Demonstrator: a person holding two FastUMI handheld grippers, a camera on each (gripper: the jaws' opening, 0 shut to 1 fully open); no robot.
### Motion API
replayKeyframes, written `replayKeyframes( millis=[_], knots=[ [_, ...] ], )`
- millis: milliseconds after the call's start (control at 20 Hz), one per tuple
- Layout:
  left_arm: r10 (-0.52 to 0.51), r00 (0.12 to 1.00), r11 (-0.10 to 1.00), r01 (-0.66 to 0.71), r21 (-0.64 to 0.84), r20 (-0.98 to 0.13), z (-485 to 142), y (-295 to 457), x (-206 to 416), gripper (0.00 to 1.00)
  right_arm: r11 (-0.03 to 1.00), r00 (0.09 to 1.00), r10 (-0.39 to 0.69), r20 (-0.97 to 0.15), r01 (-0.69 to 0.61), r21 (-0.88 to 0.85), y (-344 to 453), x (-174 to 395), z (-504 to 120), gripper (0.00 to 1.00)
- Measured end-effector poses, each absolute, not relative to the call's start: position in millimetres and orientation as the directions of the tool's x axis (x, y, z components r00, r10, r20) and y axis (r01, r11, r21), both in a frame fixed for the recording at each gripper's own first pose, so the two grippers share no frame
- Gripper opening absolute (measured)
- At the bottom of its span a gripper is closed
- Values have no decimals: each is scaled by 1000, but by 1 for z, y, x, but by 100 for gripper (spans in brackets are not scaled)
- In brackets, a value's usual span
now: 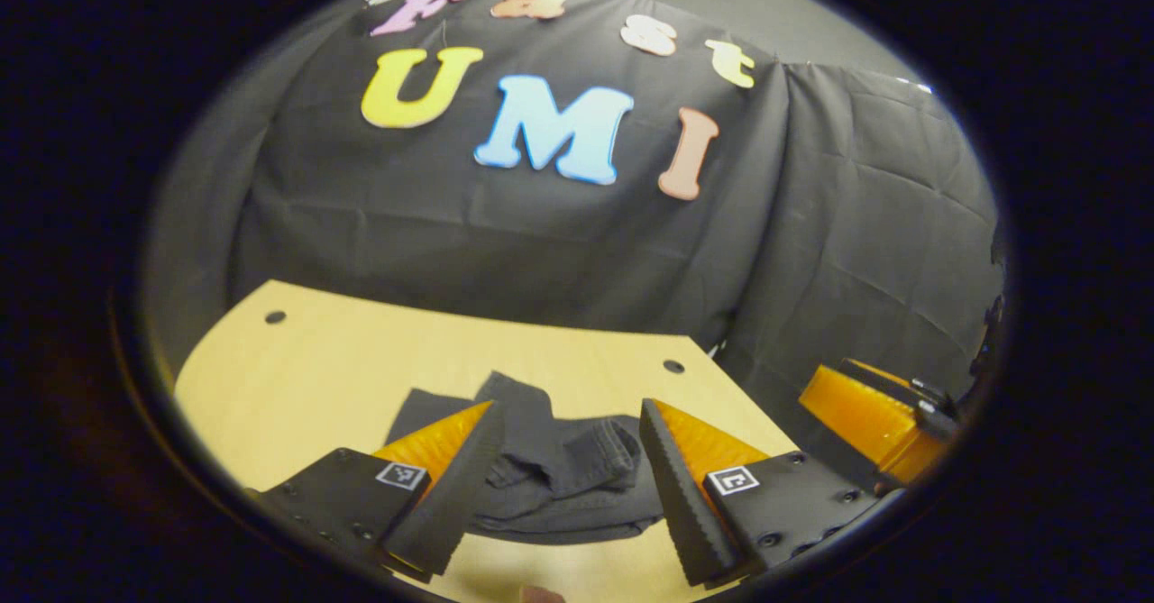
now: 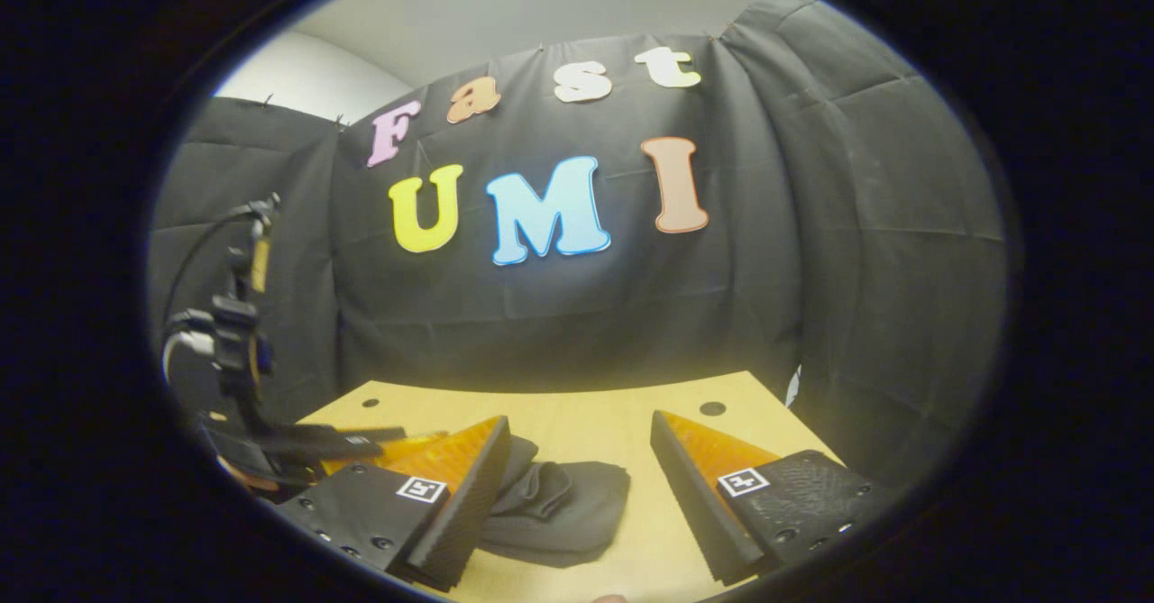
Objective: Grasp the waist and the cuffs of the jeans and fold them to make the two legs overlap; first hold the waist and fold one-third of the jeans toward the cuffs, then hold the cuffs and fold the remaining one-third in the same direction to finish folding.
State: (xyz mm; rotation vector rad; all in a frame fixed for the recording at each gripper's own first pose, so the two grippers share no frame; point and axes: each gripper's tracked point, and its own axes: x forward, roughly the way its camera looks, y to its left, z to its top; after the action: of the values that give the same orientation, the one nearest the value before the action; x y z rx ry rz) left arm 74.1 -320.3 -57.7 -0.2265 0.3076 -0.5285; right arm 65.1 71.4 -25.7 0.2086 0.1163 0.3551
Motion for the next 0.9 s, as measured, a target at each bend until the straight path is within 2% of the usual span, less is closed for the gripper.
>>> replayKeyframes(
  millis=[50,150,200,500,600,700,750,900],
  knots=[
    [-508,843,850,457,-260,-178,-43,-310,75,99,923,936,345,-68,-325,208,70,63,-25,93],
    [-480,865,868,444,-221,-146,-29,-292,66,100,934,945,322,-59,-307,181,66,59,-24,93],
    [-463,876,877,431,-210,-136,-27,-284,64,98,940,949,310,-51,-297,169,64,56,-22,93],
    [-401,911,908,381,-175,-96,-18,-243,61,98,967,971,236,-23,-233,98,48,48,-20,91],
    [-381,922,916,366,-164,-70,-8,-235,62,98,972,975,222,-23,-219,90,42,49,-17,94],
    [-365,929,921,352,-164,-56,-3,-234,59,98,973,976,218,-11,-216,83,37,51,-10,92],
    [-363,930,922,351,-162,-48,-1,-236,57,98,974,977,213,-5,-212,85,33,52,-8,94],
    [-339,940,928,330,-171,-25,4,-237,46,98,976,981,193,17,-194,96,18,52,0,93]
  ],
)
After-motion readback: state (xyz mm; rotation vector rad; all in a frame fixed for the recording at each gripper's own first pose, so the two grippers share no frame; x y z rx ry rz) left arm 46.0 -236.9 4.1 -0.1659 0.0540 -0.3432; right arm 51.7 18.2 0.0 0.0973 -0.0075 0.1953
